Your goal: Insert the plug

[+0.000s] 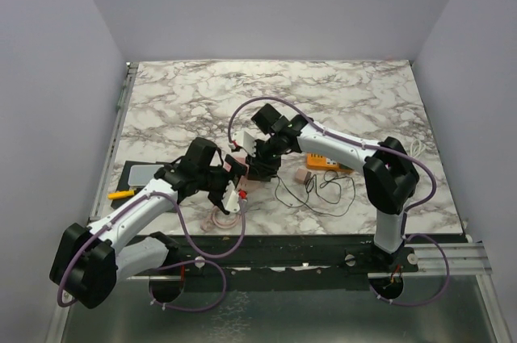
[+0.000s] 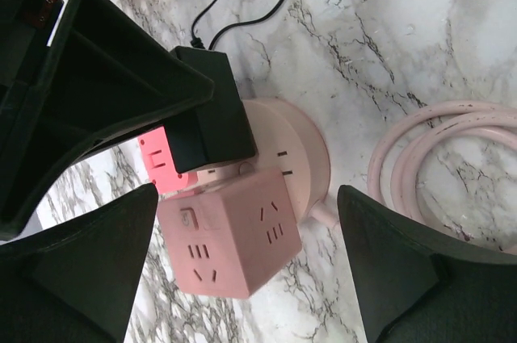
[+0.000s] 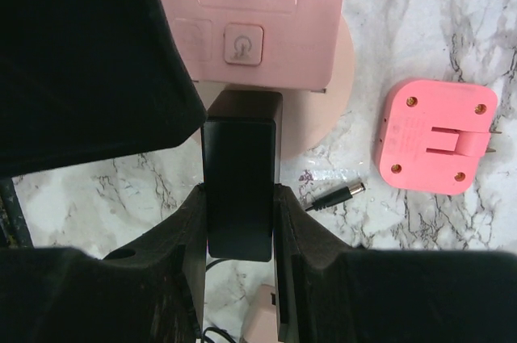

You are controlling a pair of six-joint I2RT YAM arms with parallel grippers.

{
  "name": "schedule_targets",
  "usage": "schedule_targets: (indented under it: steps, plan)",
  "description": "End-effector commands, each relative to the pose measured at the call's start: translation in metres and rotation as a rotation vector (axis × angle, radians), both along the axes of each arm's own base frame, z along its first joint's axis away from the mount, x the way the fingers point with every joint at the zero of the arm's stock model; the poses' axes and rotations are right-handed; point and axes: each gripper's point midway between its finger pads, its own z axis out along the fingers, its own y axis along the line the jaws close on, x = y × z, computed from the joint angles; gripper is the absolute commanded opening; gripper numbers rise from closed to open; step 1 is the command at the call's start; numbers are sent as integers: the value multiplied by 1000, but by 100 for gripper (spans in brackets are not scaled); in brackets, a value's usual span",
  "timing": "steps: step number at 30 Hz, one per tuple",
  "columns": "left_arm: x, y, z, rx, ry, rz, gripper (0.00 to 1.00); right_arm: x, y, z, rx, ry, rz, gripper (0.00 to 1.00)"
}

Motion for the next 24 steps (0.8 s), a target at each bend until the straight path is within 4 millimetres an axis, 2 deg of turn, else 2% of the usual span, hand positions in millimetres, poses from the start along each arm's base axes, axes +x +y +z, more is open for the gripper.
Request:
schedule_targets:
  steps: [1, 13, 16, 24]
  plan:
    - [-4, -13, 9, -38, -22, -86, 93, -15, -18, -33, -136, 44, 27, 1]
    - [-8, -15, 4, -16, -36, -119, 92, -12, -18, -38, -196, 34, 3, 1]
    - [-8, -14, 4, -14, -42, -116, 92, -10, -13, -33, -187, 37, -28, 8]
    - [-7, -8, 8, -4, -54, -82, 92, 2, 9, 2, -71, 0, -94, 32]
